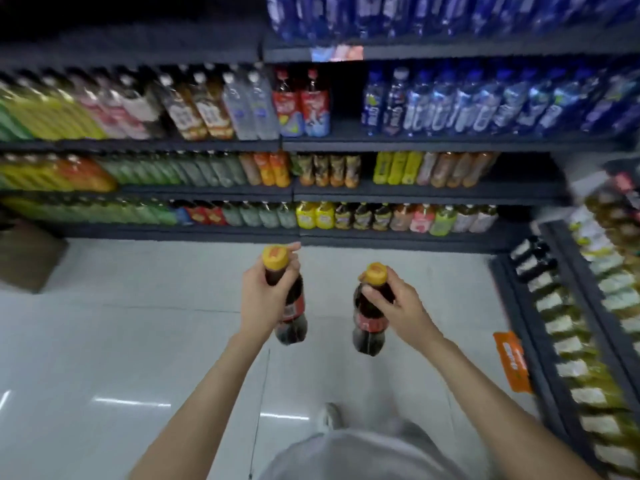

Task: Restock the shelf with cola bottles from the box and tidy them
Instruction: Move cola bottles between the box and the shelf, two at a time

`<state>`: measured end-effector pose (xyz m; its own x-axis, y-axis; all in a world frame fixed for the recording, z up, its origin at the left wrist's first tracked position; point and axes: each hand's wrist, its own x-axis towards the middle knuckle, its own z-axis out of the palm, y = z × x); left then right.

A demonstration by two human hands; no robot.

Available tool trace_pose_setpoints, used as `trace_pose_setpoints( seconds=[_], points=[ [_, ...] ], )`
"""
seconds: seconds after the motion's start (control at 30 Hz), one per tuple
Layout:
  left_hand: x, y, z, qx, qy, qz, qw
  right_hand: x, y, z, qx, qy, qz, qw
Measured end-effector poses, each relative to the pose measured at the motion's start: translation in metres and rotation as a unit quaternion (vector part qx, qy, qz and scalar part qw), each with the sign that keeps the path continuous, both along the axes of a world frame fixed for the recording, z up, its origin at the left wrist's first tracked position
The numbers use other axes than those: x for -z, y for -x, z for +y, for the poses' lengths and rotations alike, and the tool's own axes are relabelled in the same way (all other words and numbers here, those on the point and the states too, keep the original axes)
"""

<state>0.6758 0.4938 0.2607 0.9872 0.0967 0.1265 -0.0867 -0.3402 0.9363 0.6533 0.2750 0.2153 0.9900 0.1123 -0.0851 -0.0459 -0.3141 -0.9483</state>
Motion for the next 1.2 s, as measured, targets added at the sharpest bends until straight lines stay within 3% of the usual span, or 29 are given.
trace_pose_setpoints(
  seconds=[0.17,0.33,0.6,0.73,0.9,1.2],
  points=[
    [-0.032,-0.080,0.098,-0.104,-0.003,-0.044,0.994,-0.049,-0.122,0.101,-0.054,-0.049,-0.037,0.997],
    [-0.064,-0.176,0.175,-0.172,-0.004,-0.143,0.975,-0.099,-0.243,0.186,-0.107,-0.059,-0.104,0.987],
    [-0.128,-0.342,0.249,-0.204,0.009,-0.285,0.936,-0.161,-0.407,0.285,-0.060,-0.113,-0.224,0.966],
    [-0.157,-0.432,0.274,-0.174,0.061,-0.343,0.921,-0.192,-0.477,0.313,-0.017,-0.107,-0.309,0.945],
    [-0.173,-0.531,0.285,-0.122,0.061,-0.376,0.917,-0.216,-0.559,0.336,0.041,-0.064,-0.372,0.925],
    [-0.164,-0.666,0.282,-0.013,0.066,-0.288,0.955,-0.214,-0.667,0.362,0.136,-0.006,-0.350,0.927]
  ],
)
